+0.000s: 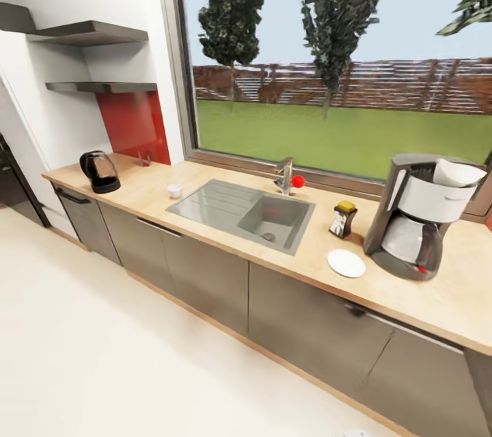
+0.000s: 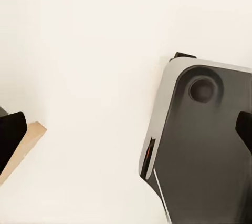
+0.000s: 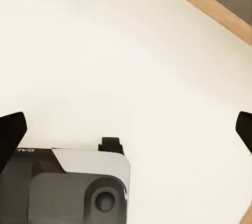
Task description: Set up a coffee station on the kitchen countertop: keep the coffee maker on the countertop, move the bottle of coffee from the kitchen shelf to the counter next to the coffee maker, place a paper coffee filter on top of the coffee maker, put the saucer next to the coffee maker with the coffee cup on the saucer, and place the electric kettle next to the coffee maker.
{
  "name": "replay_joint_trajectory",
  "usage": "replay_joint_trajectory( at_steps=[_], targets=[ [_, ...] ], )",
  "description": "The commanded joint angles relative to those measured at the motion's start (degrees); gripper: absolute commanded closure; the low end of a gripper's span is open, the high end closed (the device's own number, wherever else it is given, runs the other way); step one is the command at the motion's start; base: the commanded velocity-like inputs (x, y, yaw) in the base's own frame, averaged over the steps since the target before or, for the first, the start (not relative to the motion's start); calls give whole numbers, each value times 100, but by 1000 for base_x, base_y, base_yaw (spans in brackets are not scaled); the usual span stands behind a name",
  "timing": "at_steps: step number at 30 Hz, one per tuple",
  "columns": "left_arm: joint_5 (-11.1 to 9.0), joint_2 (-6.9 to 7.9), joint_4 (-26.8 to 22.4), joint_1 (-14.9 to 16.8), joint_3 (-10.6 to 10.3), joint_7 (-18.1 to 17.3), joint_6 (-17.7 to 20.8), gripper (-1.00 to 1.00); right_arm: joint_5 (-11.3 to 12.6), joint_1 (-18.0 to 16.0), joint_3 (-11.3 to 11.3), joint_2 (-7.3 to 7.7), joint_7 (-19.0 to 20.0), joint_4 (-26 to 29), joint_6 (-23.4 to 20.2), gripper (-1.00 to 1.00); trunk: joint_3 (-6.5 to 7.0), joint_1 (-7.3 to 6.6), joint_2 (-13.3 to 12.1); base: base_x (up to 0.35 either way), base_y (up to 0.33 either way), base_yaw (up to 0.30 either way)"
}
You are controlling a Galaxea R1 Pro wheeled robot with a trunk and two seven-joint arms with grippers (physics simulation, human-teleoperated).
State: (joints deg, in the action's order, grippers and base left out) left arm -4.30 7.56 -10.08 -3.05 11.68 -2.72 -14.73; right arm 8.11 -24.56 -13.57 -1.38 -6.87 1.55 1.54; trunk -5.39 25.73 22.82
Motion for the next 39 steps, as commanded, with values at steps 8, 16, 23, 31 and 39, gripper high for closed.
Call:
replay_joint_trajectory(
  at_steps=[8,16,23,31,39],
  targets=[
    [-39,0,-4,-4,9,-27,-3,-100,59,-5,-49,-2,-16,-6,17,-100,-11,5,10,272,57,276],
    [-36,0,-3,-4,9,-19,-3,-100,59,-2,-49,-2,-15,-6,16,-100,-11,5,10,312,122,278],
    [-36,0,-3,-3,9,-18,-3,-100,59,3,-49,-2,-16,-6,16,-100,-11,5,10,302,175,278],
    [-36,8,-3,-6,9,-18,-3,-100,59,4,-49,-2,-16,-6,17,-100,-11,5,10,292,199,278],
    [-36,8,-3,-4,9,-18,-10,-100,59,4,-49,-2,-16,-6,18,-100,-11,5,10,289,206,278]
  ],
)
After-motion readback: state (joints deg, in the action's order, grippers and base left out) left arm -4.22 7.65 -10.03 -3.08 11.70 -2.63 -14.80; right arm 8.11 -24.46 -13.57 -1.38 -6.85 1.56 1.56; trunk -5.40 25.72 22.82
